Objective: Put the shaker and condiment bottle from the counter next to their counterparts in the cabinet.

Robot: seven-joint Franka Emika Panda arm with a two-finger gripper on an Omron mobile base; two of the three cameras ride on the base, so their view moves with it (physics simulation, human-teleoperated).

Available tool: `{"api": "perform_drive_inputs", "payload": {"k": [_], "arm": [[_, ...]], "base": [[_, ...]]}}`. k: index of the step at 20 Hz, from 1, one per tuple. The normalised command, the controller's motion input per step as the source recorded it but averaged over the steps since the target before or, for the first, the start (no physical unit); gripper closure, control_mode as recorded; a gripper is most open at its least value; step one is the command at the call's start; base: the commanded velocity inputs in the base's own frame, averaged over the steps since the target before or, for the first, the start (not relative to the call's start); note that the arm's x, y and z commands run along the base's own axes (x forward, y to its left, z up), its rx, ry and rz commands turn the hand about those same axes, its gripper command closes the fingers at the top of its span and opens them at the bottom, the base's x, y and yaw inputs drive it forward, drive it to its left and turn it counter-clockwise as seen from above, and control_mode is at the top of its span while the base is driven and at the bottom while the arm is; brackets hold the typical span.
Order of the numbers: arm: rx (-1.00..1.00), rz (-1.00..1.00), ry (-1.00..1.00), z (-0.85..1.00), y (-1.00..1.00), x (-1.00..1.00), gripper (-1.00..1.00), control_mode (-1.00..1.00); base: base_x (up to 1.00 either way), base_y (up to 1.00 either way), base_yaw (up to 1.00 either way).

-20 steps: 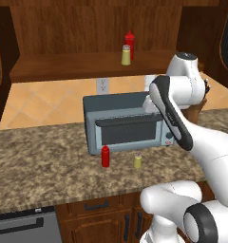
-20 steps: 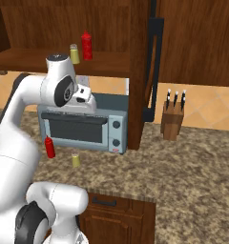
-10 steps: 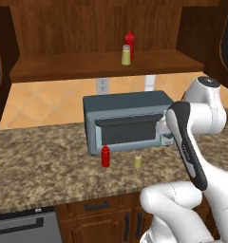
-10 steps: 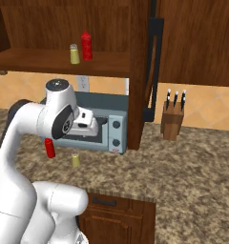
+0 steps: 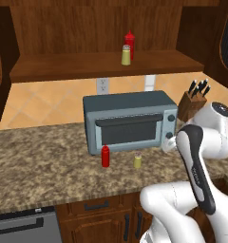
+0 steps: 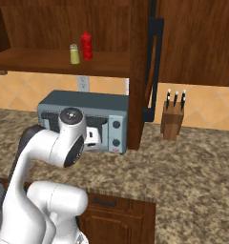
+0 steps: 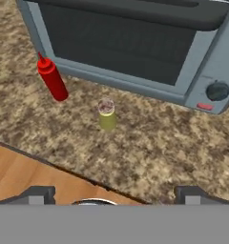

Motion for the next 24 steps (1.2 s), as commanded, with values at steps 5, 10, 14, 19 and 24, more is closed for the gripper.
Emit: {"api": "perform_drive_inputs", "payload": {"k": [5,10,14,19,24], "arm": [[0.07,0.36,-0.29,-0.36,-0.16,0.12,-1.00,-1.00],[-0.01,0.31,-0.21,-0.46,-0.35,0.05,-1.00,-1.00],[-0.07,0.20,-0.17,-0.70,-0.27,-0.06,-1.00,-1.00],[-0.03,0.17,-0.19,-0.63,-0.08,-0.03,-1.00,-1.00],[0.00,0.08,0.01,-0.19,0.02,0.09,-1.00,-1.00]], "base": [[0.00,0.00,0.00],[0.00,0.00,0.00],[0.00,0.00,0.00],[0.00,0.00,0.00],[0.00,0.00,0.00]]}}
